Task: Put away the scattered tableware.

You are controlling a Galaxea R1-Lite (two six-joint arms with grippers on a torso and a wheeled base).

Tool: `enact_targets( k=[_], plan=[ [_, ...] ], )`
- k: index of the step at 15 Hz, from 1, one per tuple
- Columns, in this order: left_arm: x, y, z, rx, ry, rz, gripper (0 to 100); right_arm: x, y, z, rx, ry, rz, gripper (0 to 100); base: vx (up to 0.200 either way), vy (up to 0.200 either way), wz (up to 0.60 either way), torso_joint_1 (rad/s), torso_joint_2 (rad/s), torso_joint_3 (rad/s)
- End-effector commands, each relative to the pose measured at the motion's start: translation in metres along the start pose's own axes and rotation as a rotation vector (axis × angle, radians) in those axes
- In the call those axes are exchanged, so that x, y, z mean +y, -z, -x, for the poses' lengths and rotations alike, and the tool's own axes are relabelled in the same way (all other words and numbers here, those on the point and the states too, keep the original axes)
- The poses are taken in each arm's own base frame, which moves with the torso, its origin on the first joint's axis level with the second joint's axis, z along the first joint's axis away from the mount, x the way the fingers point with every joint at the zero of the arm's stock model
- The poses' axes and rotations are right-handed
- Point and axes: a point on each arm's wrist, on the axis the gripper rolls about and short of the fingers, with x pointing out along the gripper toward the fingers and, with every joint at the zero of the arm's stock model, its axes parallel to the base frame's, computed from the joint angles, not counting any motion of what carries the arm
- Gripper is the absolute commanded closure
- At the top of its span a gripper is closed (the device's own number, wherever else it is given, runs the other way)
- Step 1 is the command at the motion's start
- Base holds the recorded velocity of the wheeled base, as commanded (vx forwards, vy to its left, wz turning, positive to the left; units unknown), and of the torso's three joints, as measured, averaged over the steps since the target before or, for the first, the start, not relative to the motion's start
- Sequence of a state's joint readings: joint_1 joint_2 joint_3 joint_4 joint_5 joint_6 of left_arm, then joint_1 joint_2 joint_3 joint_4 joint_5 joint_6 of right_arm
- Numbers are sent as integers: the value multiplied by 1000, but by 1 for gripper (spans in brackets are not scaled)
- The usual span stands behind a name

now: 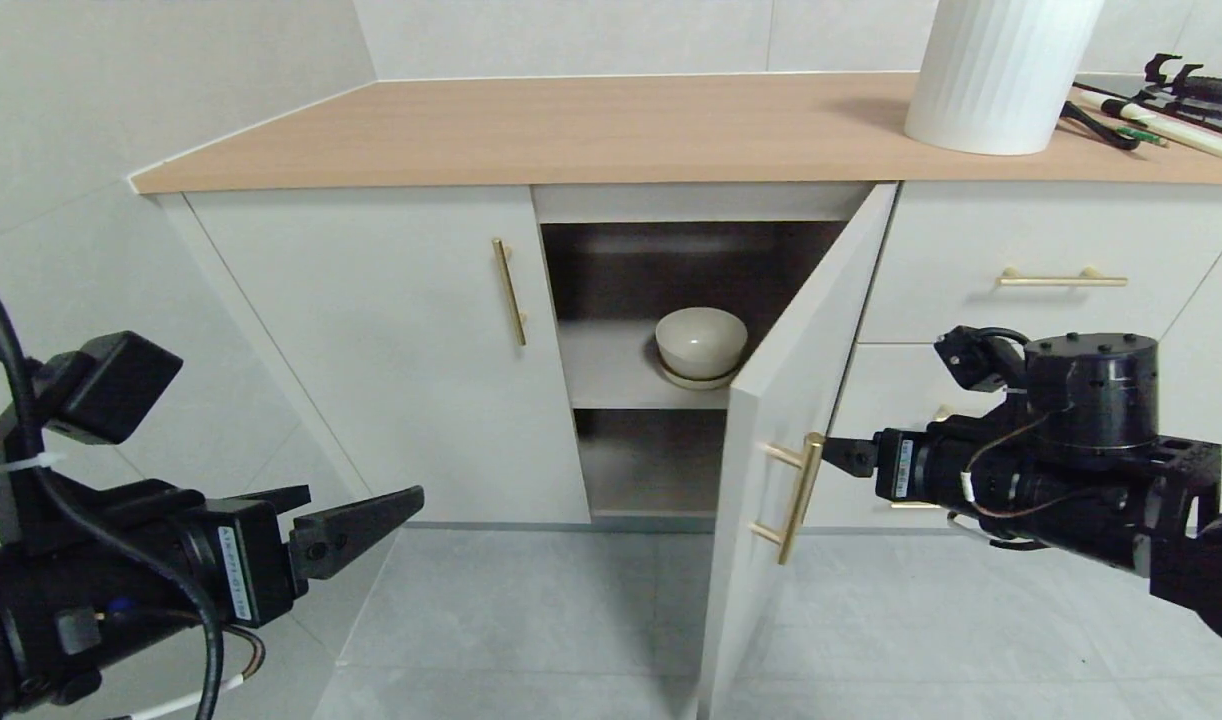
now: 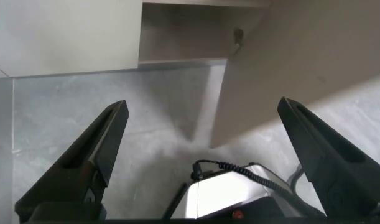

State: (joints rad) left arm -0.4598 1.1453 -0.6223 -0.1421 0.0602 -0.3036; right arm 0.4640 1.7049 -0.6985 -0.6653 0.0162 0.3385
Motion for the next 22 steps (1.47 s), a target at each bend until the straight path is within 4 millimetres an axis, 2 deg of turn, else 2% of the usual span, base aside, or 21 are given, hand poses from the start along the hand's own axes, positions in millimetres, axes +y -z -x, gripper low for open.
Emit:
enact_targets(
  k=[1,5,8,12,20,22],
  plan=[
    [0,2,-4,15,-6,-1,0,-6,18,-24,54,17,-41,0,0,0,0,0,0,0],
    [0,1,-4,14,-10,-1,0,-1,25,-43,5,2,-73,0,0,0,0,0,0,0],
    [0,2,-4,13,-10,-1,0,7,28,-60,-30,74,-110,0,0,0,0,0,0,0],
    [2,3,-4,17,-17,-7,0,7,27,-63,-37,86,-114,0,0,0,0,0,0,0],
    [4,3,-5,20,-28,-8,0,12,30,-80,-96,71,-171,0,200,0,0,0,2,2],
    [4,3,-5,20,-28,-8,0,13,26,-85,-120,77,-213,0,0,0,0,0,0,0]
  ],
)
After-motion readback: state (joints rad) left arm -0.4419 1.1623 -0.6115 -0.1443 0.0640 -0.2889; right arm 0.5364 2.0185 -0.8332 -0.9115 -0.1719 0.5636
